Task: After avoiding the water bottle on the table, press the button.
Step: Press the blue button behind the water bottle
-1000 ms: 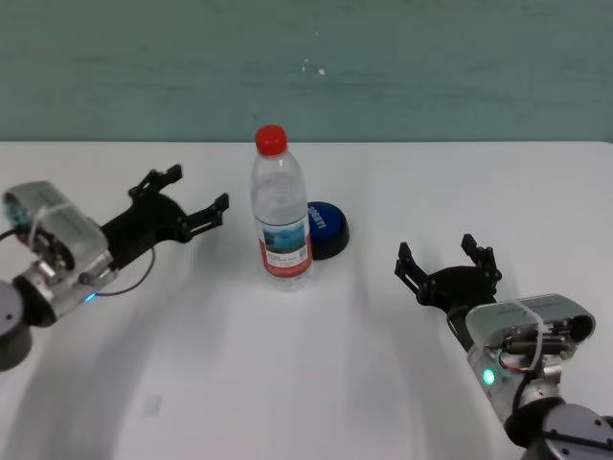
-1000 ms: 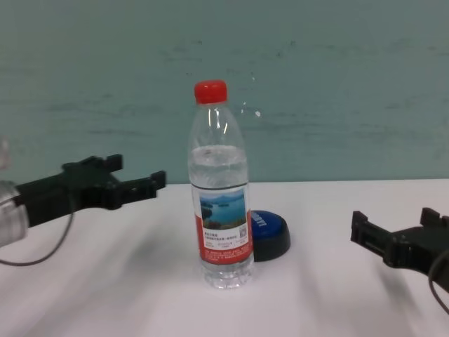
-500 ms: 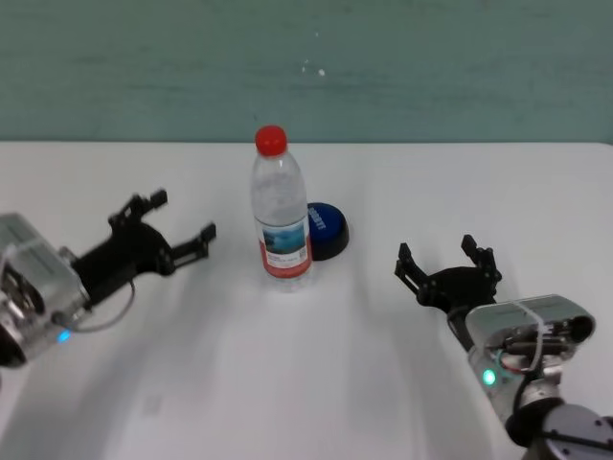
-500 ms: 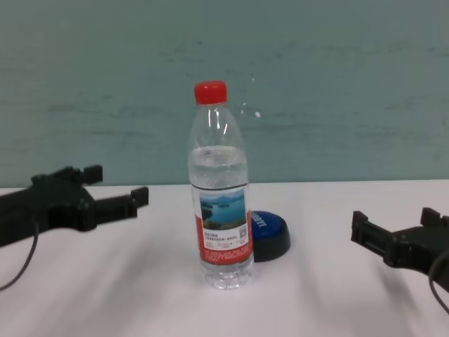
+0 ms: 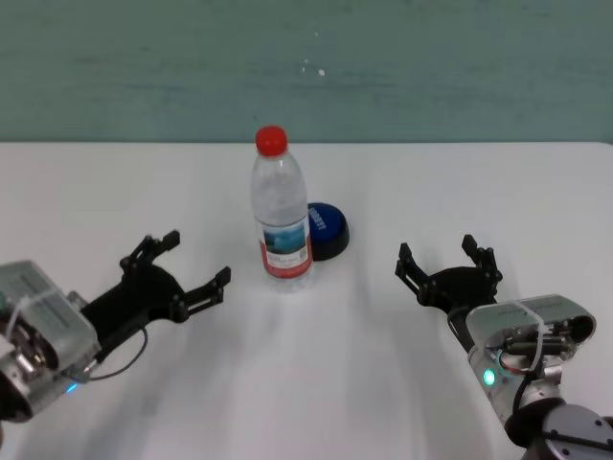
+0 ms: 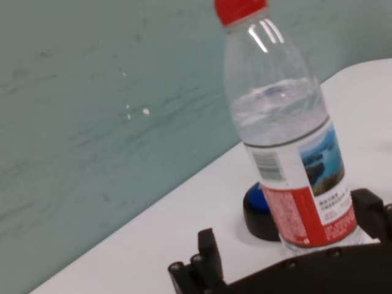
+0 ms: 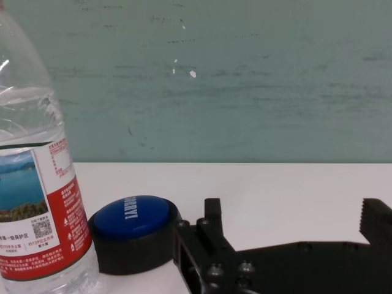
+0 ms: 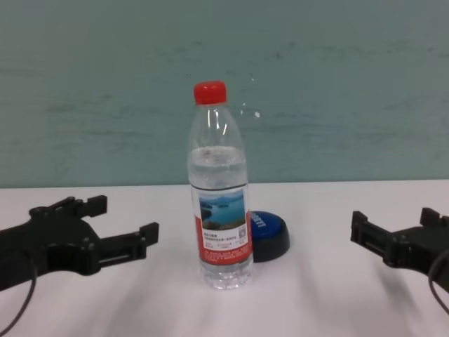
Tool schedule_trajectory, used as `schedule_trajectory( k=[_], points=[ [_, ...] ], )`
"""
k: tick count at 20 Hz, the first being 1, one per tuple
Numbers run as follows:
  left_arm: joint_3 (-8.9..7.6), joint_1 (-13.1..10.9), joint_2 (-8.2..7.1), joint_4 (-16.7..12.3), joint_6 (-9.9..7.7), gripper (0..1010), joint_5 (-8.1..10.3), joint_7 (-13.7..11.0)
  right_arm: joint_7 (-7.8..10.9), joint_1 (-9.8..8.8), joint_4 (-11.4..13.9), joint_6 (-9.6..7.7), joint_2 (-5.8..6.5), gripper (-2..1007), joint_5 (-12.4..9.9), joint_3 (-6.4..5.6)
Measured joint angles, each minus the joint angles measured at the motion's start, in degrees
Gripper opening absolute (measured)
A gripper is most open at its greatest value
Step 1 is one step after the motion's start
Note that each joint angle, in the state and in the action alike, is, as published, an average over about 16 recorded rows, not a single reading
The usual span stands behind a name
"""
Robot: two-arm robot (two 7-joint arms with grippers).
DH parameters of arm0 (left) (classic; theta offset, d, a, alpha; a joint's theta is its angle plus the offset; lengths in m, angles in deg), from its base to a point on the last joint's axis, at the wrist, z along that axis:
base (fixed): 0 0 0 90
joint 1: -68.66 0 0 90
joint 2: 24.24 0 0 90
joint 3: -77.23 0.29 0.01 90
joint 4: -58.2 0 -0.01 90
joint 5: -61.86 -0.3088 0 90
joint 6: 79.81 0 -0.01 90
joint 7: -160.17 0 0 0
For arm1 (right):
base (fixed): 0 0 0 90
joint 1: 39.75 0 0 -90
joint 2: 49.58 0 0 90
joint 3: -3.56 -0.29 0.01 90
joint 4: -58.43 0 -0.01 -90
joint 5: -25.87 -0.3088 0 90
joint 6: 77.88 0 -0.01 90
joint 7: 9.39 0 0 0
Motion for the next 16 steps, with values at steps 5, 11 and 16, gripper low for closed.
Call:
schedule_trajectory(
  k=[5,11,16],
  points=[
    [-1.18,-4.3,1.09,-5.0,-2.95,1000,-1.23,3.4,0.00,0.00,0.0,0.00,0.00,1004,0.0,0.00],
    [-2.50,-8.1,4.27,-9.1,-5.87,1000,-2.71,8.1,0.00,0.00,0.0,0.00,0.00,1004,0.0,0.00],
    [-2.89,-9.7,7.85,-10.2,-6.81,1000,-3.89,11.3,0.00,0.00,0.0,0.00,0.00,1004,0.0,0.00]
  ],
)
